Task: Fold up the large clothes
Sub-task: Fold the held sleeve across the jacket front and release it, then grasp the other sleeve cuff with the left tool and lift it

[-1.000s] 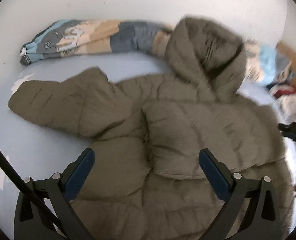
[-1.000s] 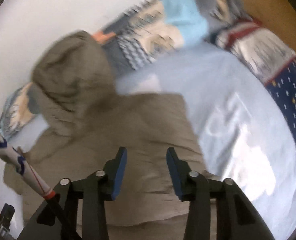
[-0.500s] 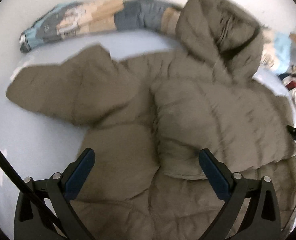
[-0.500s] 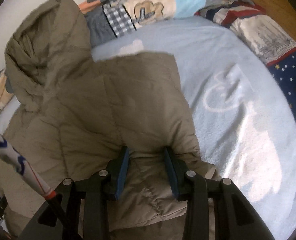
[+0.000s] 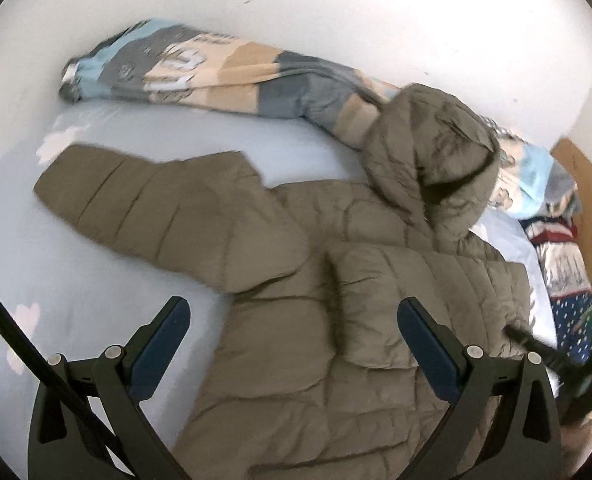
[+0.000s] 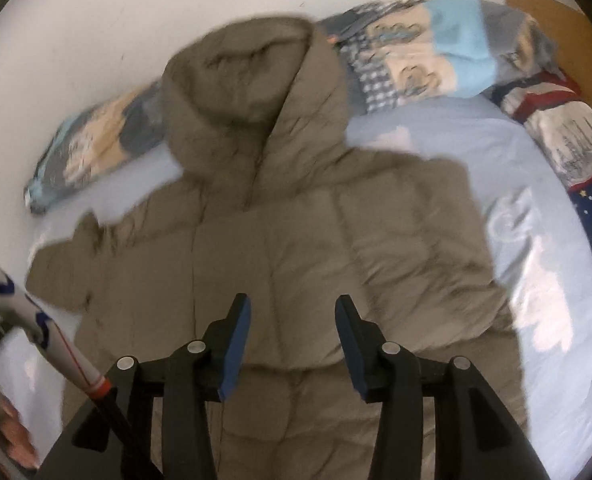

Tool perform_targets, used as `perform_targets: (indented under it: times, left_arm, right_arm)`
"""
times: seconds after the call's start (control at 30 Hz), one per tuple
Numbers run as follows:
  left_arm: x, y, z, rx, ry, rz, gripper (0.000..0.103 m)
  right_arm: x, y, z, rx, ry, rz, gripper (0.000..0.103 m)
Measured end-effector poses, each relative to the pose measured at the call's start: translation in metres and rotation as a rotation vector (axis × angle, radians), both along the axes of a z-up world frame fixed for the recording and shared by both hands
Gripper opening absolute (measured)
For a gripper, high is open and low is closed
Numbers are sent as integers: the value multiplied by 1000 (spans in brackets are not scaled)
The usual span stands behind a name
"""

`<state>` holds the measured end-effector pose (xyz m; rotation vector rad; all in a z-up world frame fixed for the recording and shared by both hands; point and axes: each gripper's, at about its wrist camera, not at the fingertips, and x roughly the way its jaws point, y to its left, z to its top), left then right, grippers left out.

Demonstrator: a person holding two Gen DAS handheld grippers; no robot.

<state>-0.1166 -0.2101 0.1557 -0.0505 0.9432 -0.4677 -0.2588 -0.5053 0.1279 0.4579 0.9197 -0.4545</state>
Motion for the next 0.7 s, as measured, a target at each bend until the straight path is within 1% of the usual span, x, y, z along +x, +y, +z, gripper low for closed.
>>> perform_targets:
  times: [0.1, 0.17, 0.2, 0.23, 0.3, 0.4, 0.5, 0.6, 0.7]
  left_arm:
    - [8, 22, -5, -12, 30, 30, 103]
    - [13, 35, -5, -14, 37, 47, 103]
    - [16, 41, -5, -14, 39, 56, 103]
    - [18, 48, -4, -18, 41, 66, 103]
    - [24, 58, -3, -36, 47, 88, 103]
    - [32, 70, -1, -58, 57, 114, 103]
    - [39, 78, -1, -59, 58, 131, 103]
    - [46, 90, -3, -58, 59, 153, 103]
    - [56, 106, -7, -40, 55, 176, 103]
  right_arm:
    - [8, 13, -30, -4, 40, 30, 48]
    - [14, 18, -51, -27, 98, 47, 48]
    - [15, 17, -61, -11, 120, 41, 48]
    - [13, 16, -63, 3, 120, 30, 48]
    - [12, 19, -55, 4, 118, 17, 48]
    - [6, 32, -26, 12, 60, 34, 48]
    - [-3, 52, 2, 26, 9, 52, 49]
    - [-16, 81, 20, 60, -40, 97, 52]
    - [-26, 111, 29, 81, -65, 167, 52]
